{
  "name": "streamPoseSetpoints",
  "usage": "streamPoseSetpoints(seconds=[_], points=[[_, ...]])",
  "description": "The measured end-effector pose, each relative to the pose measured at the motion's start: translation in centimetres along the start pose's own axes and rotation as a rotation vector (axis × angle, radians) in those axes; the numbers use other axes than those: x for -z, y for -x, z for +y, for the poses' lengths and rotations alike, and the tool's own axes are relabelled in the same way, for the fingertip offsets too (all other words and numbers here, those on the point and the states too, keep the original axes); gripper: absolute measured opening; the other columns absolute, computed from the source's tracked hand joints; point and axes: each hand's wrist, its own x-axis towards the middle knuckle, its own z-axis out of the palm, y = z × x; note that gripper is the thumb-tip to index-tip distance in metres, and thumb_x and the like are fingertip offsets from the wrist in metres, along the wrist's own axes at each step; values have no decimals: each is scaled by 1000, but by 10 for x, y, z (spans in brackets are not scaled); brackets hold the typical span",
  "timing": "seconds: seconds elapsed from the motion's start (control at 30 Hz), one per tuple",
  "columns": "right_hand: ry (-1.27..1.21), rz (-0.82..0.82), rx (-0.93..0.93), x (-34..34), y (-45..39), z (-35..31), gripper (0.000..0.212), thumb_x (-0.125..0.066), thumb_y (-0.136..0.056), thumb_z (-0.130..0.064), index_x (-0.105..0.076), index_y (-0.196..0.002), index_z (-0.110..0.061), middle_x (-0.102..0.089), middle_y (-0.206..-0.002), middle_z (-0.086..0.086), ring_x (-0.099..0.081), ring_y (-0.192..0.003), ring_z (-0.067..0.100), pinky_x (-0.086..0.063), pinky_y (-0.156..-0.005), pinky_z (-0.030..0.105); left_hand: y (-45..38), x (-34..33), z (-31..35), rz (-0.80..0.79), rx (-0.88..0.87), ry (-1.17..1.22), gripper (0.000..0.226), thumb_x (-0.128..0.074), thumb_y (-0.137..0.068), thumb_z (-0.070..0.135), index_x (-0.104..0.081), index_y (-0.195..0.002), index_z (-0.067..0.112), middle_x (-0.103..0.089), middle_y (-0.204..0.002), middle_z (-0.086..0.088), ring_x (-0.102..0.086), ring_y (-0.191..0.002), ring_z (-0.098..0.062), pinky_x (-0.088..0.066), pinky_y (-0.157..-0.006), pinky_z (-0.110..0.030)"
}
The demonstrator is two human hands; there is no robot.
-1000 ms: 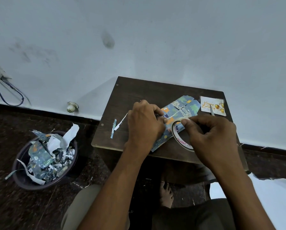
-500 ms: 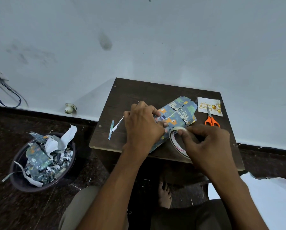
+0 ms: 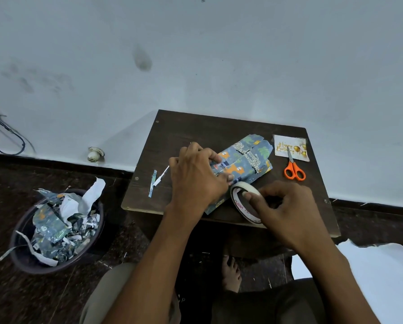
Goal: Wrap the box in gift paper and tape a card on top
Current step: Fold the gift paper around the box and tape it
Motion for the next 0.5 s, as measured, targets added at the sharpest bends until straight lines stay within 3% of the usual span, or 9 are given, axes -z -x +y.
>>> streamPoseSetpoints(seconds=[0.13,0.2,0.33,0.5], points=[[-69,-20,25,-1,1,-3,44,-59,-83,-71,-77,-84,-32,-72,-79,-15,-66,-75,5,-55,-65,42,-1,0,-2,-16,-1,22,42,-82,-72,56,-67,-105,36,-52,-115,13,-48,-111,-9,-24,-89,-28],[-147,3,17,1,-1,-7,30,-67,-91,-55,-78,-80,-29,-73,-74,-12,-67,-70,6,-54,-64,37,-1,0,-2,-24,0,40,41,-83,-73,54,-66,-105,36,-52,-116,12,-48,-111,-9,-24,-90,-28],[-93,244,-159,6,-28,15,13,-74,-90,-20,-77,-77,-23,-69,-69,-14,-64,-68,3,-42,-60,11,2,0,-2,-18,-14,81,41,-85,-72,51,-65,-104,35,-52,-112,14,-46,-107,-6,-22,-89,-27],[65,351,-353,4,-73,51,9,-72,-82,-16,-76,-88,-11,-71,-82,10,-64,-85,30,-42,-75,28,3,-1,-1,24,-10,160,42,-89,-68,46,-61,-96,35,-55,-104,16,-49,-100,-6,-25,-86,-28]])
